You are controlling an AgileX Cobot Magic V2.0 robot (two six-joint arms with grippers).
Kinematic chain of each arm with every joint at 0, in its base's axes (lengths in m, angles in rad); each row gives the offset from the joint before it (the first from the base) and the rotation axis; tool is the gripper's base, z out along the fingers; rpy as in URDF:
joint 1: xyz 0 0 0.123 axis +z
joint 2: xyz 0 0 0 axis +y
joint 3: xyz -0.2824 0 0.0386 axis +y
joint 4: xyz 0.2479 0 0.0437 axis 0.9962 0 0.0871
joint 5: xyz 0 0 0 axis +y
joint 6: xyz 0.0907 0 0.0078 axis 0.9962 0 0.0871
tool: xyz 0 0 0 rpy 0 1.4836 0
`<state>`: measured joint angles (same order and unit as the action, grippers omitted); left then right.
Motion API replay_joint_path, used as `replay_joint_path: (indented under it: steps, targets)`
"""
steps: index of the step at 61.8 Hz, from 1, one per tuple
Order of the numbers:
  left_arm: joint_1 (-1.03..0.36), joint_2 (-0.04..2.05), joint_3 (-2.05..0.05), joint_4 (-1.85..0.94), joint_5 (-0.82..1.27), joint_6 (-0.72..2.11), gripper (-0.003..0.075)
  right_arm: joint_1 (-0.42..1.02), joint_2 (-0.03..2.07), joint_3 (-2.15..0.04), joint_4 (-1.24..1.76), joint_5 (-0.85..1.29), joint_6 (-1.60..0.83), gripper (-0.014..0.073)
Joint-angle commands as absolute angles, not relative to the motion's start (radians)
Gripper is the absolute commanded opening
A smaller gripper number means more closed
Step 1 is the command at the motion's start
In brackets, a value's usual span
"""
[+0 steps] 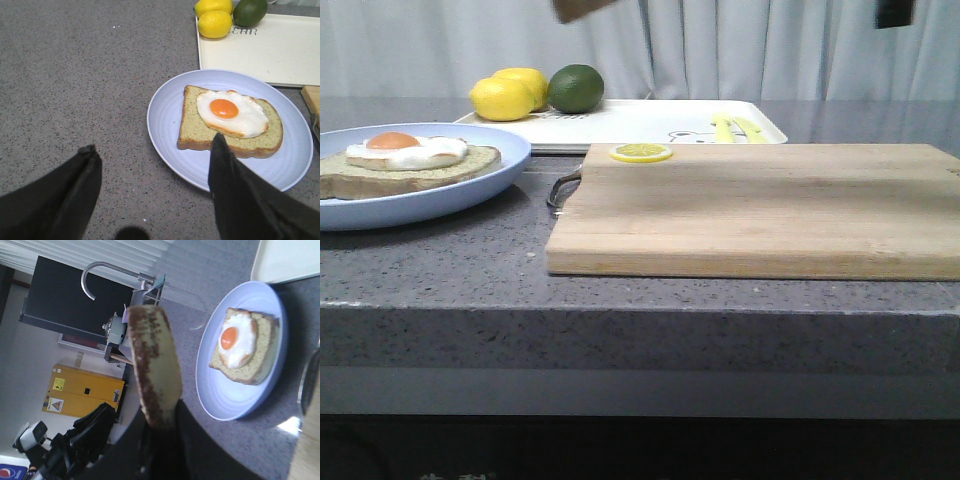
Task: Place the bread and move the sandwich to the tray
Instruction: 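Lift the bread slice and carry it toward the blue plate, then lower the bread onto the egg toast and open the right gripper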
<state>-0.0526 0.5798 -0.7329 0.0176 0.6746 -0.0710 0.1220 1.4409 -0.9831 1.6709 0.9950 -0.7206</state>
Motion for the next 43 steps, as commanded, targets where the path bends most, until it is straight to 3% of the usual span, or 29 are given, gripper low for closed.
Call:
replay_joint_path:
  steps: [1, 9, 17, 32, 43]
  targets:
    - [-0.052, 0.588, -0.770, 0.019, 0.593, -0.071, 0.0459, 0.251, 1.411, -1.008, 1.836, 0.843, -0.732, -0.0039]
    - [-0.052, 0.588, -0.770, 0.019, 0.593, -0.071, 0.0459, 0.446, 1.439, -1.021, 1.929, 0.577, -0.739, -0.0039]
    - [-0.052, 0.588, -0.770, 0.019, 0.593, -0.071, 0.0459, 0.556, 1.496, -1.073, 1.929, 0.463, -0.740, -0.0039]
    - [-0.052, 0.588, -0.770, 0.019, 0.593, -0.071, 0.0459, 0.626, 1.634, -1.252, 1.929, 0.442, -0.721, -0.0039]
    - [-0.052, 0.588, -0.770, 0.019, 0.593, -0.071, 0.0459, 0.650, 1.729, -1.370, 1.929, 0.412, -0.563, -0.0039]
